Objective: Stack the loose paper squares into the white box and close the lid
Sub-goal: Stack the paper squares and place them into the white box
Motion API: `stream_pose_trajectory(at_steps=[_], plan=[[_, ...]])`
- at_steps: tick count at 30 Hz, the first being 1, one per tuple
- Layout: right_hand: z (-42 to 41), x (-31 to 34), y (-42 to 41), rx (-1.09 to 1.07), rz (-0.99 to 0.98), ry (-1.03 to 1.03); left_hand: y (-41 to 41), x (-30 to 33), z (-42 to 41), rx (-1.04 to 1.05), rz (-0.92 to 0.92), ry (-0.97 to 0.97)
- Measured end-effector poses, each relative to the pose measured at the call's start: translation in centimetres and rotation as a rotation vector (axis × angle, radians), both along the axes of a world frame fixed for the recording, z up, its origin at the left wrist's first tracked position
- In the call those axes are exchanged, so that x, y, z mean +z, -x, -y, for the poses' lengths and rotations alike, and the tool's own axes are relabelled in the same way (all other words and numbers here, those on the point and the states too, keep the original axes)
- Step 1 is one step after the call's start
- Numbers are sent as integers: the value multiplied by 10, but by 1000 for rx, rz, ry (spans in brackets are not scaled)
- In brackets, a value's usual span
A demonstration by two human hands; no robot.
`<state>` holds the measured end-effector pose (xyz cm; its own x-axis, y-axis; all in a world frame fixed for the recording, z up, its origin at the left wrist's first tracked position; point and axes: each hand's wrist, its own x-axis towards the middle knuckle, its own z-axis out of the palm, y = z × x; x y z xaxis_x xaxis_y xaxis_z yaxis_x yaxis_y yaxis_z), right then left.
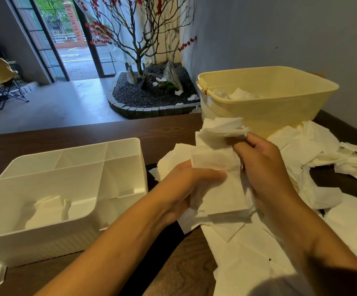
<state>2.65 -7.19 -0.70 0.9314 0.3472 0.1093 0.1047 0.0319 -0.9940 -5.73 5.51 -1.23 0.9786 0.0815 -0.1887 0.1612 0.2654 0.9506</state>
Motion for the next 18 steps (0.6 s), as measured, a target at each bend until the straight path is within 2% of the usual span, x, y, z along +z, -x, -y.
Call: stream_pose_trajectory(at_steps=[3, 7, 12, 14, 18], plan=[[0, 0, -4, 49, -83, 117, 2, -1, 8, -47, -29, 41], [4, 5, -5, -114, 20, -38, 4, 1, 6, -39, -94, 143], [10, 12, -2, -157, 111, -189, 5, 2, 5, -110, -100, 184], [10, 12, 0, -146, 176, -173, 5, 1, 7, -94, -102, 266], [7, 10, 6, -263, 447, -111, 5, -3, 13, -88, -108, 346]])
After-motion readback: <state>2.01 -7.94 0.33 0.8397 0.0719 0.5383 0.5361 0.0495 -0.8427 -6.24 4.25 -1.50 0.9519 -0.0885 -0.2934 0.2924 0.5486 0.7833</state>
